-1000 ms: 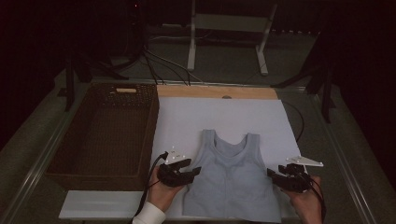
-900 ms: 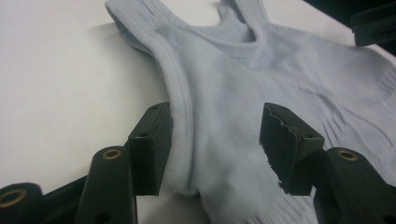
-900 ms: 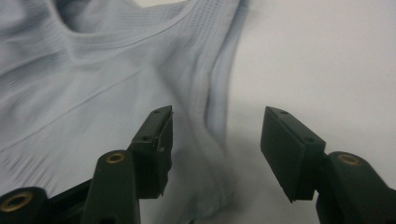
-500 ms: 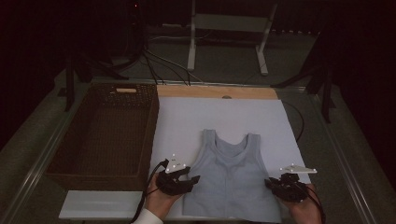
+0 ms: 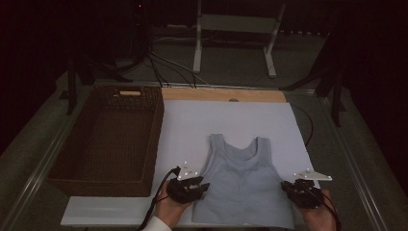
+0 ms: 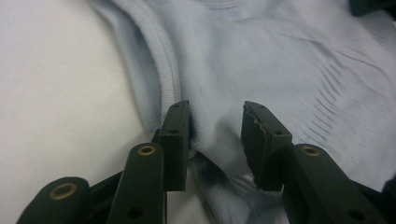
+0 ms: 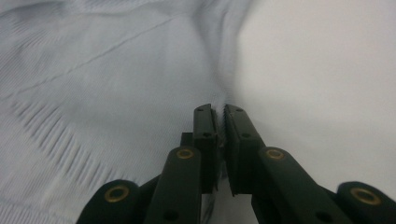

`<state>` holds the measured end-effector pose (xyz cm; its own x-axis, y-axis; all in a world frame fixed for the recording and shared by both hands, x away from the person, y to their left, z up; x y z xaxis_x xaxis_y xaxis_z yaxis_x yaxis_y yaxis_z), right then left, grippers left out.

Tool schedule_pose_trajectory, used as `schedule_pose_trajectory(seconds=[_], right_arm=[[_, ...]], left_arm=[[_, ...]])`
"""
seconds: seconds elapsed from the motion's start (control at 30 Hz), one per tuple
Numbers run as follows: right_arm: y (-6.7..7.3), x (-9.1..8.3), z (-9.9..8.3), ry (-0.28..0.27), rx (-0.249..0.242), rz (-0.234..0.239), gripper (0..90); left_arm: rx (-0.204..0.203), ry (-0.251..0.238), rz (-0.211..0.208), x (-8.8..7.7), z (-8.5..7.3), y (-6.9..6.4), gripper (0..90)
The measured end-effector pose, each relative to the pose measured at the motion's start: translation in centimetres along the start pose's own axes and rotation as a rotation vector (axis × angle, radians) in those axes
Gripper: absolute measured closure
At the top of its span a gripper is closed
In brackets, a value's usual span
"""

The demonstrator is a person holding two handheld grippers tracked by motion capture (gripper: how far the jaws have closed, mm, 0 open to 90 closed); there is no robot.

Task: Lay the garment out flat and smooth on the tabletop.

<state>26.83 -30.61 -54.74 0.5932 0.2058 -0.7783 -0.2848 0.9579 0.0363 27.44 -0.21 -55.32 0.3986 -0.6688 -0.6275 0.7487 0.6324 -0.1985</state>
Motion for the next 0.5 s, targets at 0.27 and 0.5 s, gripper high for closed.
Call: schedule_pose_trajectory(seconds=[0.27,0.5], right_arm=[[-0.3,-0.2,0.9,-0.077,-0.006,0.029,63.4],[-0.3,-0.7,2.1,-0.198,0.011,0.078,38.6]], left_arm=[[0.001,-0.083,-0.005,-1.2,1.1,0.0,54.4],[-0.007,-0.147,0.015,-2.1,2.0,0.6,48.0]])
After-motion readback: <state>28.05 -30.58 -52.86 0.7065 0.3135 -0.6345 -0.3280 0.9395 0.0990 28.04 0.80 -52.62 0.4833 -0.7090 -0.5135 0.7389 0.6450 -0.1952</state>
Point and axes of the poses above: each handheld gripper's, and its own axes: x roughly forward along the jaws, z roughly out of its top, y roughly to its left, the point moved 8 cm from there along x, roughly forward along the jaws, and after that the axes turned 3 degrees about x, right-handed, at the moved point
